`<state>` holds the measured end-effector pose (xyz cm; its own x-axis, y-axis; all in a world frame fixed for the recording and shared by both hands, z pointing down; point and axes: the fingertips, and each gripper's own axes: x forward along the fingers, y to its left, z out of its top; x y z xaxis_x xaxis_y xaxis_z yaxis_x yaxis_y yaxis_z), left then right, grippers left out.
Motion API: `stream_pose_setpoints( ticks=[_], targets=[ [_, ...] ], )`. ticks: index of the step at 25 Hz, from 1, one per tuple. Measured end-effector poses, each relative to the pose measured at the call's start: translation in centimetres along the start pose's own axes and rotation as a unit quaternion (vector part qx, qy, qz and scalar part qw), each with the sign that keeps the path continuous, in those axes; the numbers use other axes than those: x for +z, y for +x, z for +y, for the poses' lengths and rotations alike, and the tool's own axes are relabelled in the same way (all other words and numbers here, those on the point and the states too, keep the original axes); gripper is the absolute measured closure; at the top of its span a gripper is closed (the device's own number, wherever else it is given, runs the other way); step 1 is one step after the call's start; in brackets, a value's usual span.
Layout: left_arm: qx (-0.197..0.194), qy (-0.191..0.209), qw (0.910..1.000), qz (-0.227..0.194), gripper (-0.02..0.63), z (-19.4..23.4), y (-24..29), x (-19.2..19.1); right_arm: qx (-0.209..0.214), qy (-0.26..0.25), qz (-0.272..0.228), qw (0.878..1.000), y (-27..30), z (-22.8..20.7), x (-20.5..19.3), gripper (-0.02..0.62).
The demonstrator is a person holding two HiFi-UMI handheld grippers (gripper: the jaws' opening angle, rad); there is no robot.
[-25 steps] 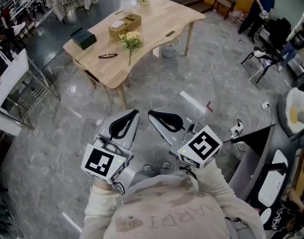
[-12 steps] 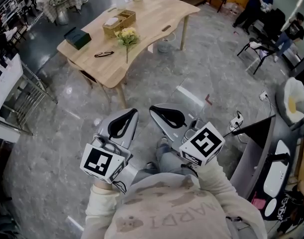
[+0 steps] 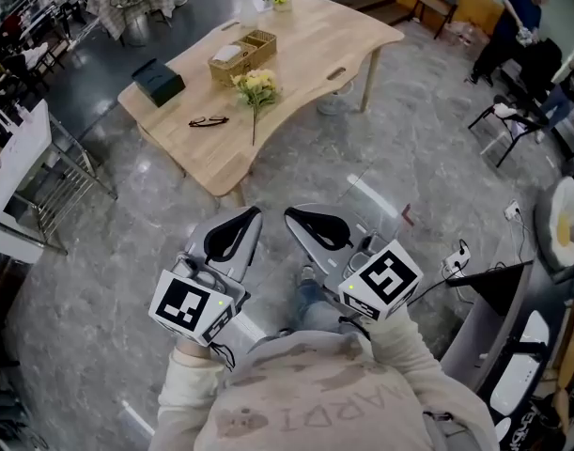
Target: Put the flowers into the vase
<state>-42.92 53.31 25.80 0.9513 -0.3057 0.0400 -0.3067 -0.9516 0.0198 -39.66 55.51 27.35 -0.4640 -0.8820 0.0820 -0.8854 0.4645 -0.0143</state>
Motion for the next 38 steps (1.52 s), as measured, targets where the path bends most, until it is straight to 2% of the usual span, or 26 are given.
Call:
stream_pose_setpoints(
  ticks=[12,19,26,32,38],
  targets=[
    [0.028,-0.01,0.9995,-0.009,0.605,7.0,12.1,2.0,0.034,-0.007,-0.002,0.999,4.7,-13.1,1.7,0.569],
    [0.044,-0.007,0.999,-0.005,0.605,8.9,16.8,2.1,0.05,-0.005,-0.008,0.999,5.8,-18.2,1.8,0.569],
    [0.037,-0.013,0.9992,0.005,0.605,10.9,19.6,0.9,0.047,0.005,-0.005,0.999,7.5,-20.9,0.9,0.569],
    [0.018,-0.022,0.9996,0.006,0.605,13.5,22.5,-0.2,0.028,0.005,0.008,1.0,9.2,-23.8,0.2,0.569],
    [0.002,-0.036,0.9992,0.018,0.596,17.9,25.7,-1.3,0.017,0.007,0.015,1.0,13.0,-27.8,0.4,0.569]
  ],
)
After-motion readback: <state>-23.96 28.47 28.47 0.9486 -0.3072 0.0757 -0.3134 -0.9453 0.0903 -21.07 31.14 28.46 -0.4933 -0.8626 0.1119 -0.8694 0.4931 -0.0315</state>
